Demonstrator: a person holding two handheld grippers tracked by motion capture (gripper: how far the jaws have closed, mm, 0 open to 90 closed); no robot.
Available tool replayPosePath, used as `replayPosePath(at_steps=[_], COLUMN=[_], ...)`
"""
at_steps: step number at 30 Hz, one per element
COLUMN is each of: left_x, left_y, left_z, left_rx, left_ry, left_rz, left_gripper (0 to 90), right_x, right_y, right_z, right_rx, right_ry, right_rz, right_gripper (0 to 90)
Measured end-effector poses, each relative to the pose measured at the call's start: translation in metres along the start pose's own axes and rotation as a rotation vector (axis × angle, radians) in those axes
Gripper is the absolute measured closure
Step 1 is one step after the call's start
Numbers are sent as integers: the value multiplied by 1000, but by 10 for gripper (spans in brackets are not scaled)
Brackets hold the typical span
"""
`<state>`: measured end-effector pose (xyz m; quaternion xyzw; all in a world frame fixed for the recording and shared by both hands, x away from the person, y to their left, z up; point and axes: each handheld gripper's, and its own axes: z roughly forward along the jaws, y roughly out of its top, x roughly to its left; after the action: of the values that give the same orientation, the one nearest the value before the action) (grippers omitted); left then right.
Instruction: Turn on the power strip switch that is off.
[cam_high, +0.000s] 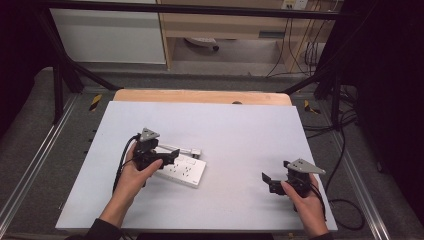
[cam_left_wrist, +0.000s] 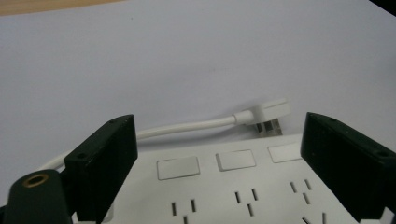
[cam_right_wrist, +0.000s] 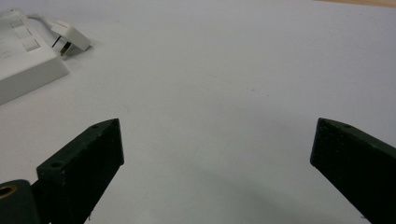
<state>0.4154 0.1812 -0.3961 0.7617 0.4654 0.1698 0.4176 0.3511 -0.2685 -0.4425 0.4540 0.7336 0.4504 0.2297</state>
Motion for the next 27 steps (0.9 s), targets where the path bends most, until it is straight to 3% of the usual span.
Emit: replayPosePath(at_steps=[8, 15, 23, 27], left_x=[-7, -15, -15, -14], left_y=[0, -2, -5, -8], left_z=[3, 7, 9, 11], left_rx=[7, 19, 14, 15], left_ry=[-16, -11, -8, -5], left_rz=[16, 60, 61, 61], left_gripper=[203, 340, 509, 552], right_x=[0, 0, 0, 0], right_y=[0, 0, 0, 0], right_z=[0, 0, 0, -1], right_rx=[1, 1, 1, -1], right_ry=[0, 1, 1, 0], right_rz=[-5, -4, -5, -4], right_gripper=[31, 31, 31, 31])
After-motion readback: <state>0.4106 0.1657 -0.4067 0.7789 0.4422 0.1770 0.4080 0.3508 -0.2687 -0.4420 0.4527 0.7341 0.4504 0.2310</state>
